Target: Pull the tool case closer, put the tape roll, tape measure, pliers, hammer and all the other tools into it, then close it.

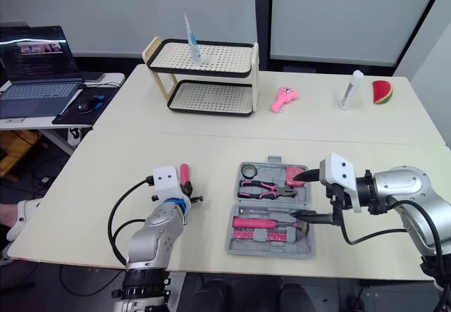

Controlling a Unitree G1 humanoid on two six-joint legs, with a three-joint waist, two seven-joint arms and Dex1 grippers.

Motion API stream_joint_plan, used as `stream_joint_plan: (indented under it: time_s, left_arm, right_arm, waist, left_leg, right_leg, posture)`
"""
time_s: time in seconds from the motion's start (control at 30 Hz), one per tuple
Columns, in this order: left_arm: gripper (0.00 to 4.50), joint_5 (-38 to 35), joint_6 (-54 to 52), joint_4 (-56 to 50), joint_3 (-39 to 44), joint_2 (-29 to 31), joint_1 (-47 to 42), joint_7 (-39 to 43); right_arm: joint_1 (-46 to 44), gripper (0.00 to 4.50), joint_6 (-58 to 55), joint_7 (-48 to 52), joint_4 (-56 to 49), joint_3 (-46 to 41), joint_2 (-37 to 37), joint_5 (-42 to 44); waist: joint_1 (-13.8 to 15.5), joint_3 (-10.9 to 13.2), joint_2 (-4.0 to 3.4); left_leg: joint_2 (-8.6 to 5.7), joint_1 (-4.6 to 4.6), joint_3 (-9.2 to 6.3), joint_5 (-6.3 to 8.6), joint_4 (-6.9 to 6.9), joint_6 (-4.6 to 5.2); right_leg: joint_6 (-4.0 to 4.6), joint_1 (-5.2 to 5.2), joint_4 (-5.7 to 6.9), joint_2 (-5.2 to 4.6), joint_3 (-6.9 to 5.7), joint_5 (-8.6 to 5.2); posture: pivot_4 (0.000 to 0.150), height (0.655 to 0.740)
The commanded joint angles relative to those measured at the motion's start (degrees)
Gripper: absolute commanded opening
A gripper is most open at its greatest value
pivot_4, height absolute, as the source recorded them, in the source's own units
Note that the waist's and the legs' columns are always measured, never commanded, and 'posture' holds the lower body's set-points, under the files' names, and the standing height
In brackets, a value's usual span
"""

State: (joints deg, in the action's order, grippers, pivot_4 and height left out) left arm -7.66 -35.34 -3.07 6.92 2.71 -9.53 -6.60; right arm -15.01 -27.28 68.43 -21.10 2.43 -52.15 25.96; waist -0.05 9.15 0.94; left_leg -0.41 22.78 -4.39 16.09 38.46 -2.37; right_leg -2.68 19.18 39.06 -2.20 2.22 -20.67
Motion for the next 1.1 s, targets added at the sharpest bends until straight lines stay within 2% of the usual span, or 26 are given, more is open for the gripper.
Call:
stream_joint_plan:
  time_s: [0.03, 0.27, 0.57, 0.73, 1.1]
  left_arm:
    - [0.63, -1.22, -3.28, -6.60, -0.32, 2.81, 4.52, 4.26]
    - [0.63, -8.14, -10.94, -24.25, -1.25, 11.35, 15.69, 16.62]
    - [0.63, -9.61, -10.23, -27.46, -1.14, 17.08, 19.70, 22.34]
    - [0.63, -8.50, -8.66, -25.99, -0.97, 17.77, 19.38, 22.52]
    - [0.63, -4.06, -5.77, -25.46, -6.62, 14.03, 19.96, 18.39]
  right_arm:
    - [0.11, 4.50, -0.31, -0.54, -2.07, -1.45, -0.47, 0.83]
    - [0.17, 4.50, -0.42, -0.72, -2.04, -1.28, -0.39, 0.68]
    - [-0.72, 4.50, -0.29, -0.52, -1.70, -0.38, -0.24, 0.42]
    - [-1.08, 4.50, -0.31, -0.51, -1.61, -0.16, -0.19, 0.37]
    - [-0.72, 4.50, -0.05, -0.86, -1.66, 0.14, -0.12, 0.25]
  waist:
    - [-0.10, 0.00, 0.00]
    - [-0.09, 0.01, -0.01]
    - [-0.05, 0.02, -0.02]
    - [-0.05, 0.02, -0.02]
    - [-0.05, 0.03, -0.02]
  left_leg:
    - [0.02, -0.01, 0.00, 0.00, 0.00, 0.00]
    - [0.05, 0.02, -0.04, 0.05, -0.04, 0.08]
    - [0.04, 0.01, -0.07, 0.13, -0.04, 0.22]
    - [0.05, 0.01, -0.07, 0.13, -0.04, 0.22]
    - [0.05, 0.01, -0.07, 0.13, -0.05, 0.23]
  right_leg:
    - [0.00, 0.00, 0.00, 0.00, 0.00, 0.00]
    - [0.00, 0.05, 0.00, -0.04, 0.04, 0.00]
    - [0.00, 0.03, -0.02, -0.08, 0.02, 0.00]
    - [0.00, 0.03, -0.02, -0.09, 0.02, 0.00]
    - [0.00, 0.03, -0.02, -0.09, 0.03, 0.00]
  posture:
    - [0.150, 0.7290]
    - [0.150, 0.7290]
    - [0.150, 0.7290]
    - [0.150, 0.7290]
    - [0.150, 0.7290]
